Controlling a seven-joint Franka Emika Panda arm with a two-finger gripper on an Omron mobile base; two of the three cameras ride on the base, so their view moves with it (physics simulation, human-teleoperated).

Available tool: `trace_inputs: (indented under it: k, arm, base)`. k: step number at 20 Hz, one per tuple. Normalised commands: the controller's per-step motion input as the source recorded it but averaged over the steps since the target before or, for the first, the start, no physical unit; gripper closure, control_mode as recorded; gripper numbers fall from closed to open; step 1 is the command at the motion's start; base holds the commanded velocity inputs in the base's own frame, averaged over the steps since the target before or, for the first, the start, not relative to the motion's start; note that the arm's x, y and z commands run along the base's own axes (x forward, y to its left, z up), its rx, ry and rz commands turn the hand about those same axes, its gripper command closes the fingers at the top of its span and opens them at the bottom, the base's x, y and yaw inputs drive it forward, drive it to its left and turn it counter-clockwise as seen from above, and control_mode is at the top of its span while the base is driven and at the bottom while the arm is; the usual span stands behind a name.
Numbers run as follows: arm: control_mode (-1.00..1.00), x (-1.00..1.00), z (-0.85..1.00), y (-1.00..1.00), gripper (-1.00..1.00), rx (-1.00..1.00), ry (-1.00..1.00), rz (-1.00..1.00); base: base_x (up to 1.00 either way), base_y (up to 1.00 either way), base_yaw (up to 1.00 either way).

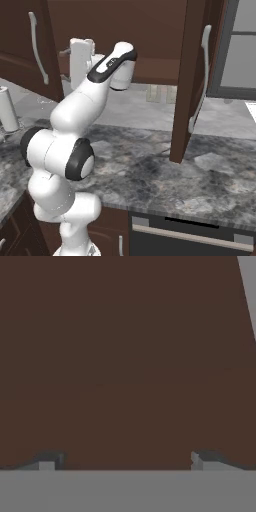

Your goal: Open the cabinet. Pick the dish brush and place it next to the sink. Then close the cabinet.

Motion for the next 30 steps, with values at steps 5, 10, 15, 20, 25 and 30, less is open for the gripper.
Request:
trace_inputs:
  k: [5, 10, 15, 20, 25, 30]
  arm:
    - [-1.0, -0.79, 0.19, 0.32, -1.0, 0.0, -0.21, 0.09]
    - [-1.0, -0.82, 0.23, 0.26, -1.0, 0.01, -0.2, 0.09]
    - [-1.0, -0.55, 0.17, 0.15, -1.0, 0.01, -0.09, 0.09]
    - [-1.0, -0.46, 0.15, 0.21, -1.0, 0.01, -0.01, 0.07]
    - [-1.0, -0.33, 0.02, 0.21, -1.0, 0.0, 0.0, 0.04]
    - [-1.0, -0.38, 0.0, 0.32, -1.0, 0.0, 0.0, 0.07]
  base:
    - [0.0, 0.0, 0.0]
    - [0.0, 0.0, 0.0]
    - [0.0, 0.0, 0.0]
    - [0.0, 0.0, 0.0]
    - [0.0, 0.0, 0.0]
    - [0.0, 0.0, 0.0]
